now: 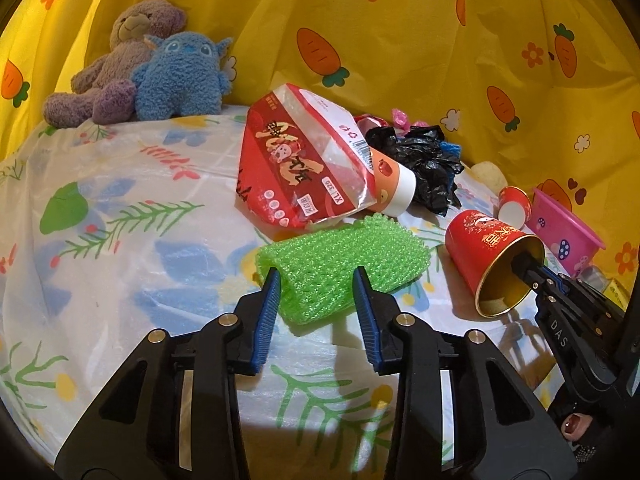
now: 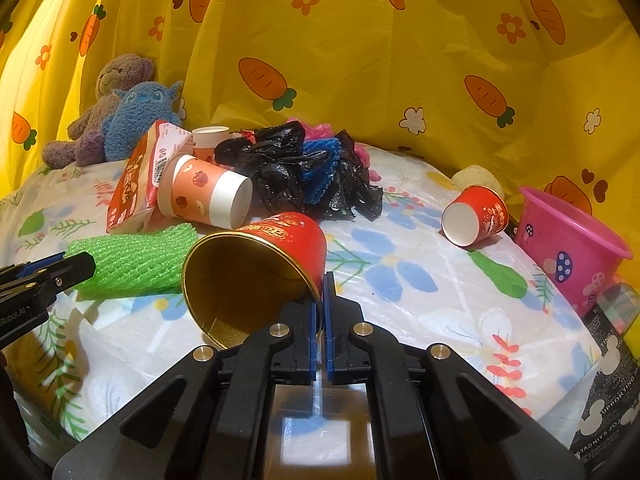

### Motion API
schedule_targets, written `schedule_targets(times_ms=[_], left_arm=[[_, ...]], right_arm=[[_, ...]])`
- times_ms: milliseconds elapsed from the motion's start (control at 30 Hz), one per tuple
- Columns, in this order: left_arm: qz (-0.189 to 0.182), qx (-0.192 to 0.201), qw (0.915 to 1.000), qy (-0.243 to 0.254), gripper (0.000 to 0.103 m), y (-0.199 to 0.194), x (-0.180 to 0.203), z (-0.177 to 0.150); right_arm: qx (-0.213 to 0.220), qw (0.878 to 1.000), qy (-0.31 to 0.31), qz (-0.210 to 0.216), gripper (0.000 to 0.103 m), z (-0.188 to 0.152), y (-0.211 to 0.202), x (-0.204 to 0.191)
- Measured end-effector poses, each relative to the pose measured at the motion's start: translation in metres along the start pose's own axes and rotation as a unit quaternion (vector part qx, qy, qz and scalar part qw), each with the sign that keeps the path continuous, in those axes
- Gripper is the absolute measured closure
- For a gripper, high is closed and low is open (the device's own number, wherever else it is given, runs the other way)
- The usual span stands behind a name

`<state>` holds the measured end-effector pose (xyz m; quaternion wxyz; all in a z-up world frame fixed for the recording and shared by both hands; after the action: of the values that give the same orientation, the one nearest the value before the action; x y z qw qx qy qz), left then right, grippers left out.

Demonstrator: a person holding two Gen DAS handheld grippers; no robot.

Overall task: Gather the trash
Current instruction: 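Lift and carry the mesh and the red cup over the pink bucket with both tools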

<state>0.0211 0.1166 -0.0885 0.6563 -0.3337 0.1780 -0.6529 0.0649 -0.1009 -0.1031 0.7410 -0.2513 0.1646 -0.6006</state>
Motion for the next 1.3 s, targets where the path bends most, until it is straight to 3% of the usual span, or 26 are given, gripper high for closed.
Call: schedule_targets(times_ms=[300,867,1067,1300], left_arm=[[-0.03,-0.008,0.9995,0.002,0.098,0.002,0.009,0.001],[-0.085,0.057,0.9921,0.072,0.099,-0.045,0.079,0.018],[-0.123,0.072,0.9827,0.118,0.099,-0.053,0.128,0.037],[-0.182,0.086,0.9595,0.197,0.099,-0.047,0.216,0.073]], right_arm=[[0.007,1.0,0.015,-0.004,0.099,-0.001,-0.01,0.014],[0.048,0.997,0.055,-0.021,0.099,0.004,-0.043,0.059],[0.067,0.993,0.081,-0.05,0.099,0.007,-0.055,0.092],[0.096,0.978,0.132,-0.127,0.099,0.019,-0.07,0.158]])
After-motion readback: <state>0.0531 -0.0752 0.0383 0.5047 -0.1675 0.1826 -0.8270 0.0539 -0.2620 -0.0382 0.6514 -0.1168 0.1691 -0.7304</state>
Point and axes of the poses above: each gripper's, at about its wrist camera, not at the fingertips, and y roughly the way its jaws point, x to its right, z to its top, the point moved 2 cm from there along y, roughly the way its jaws point, and after that the axes turned 8 degrees about -x, right-handed, at the moved point
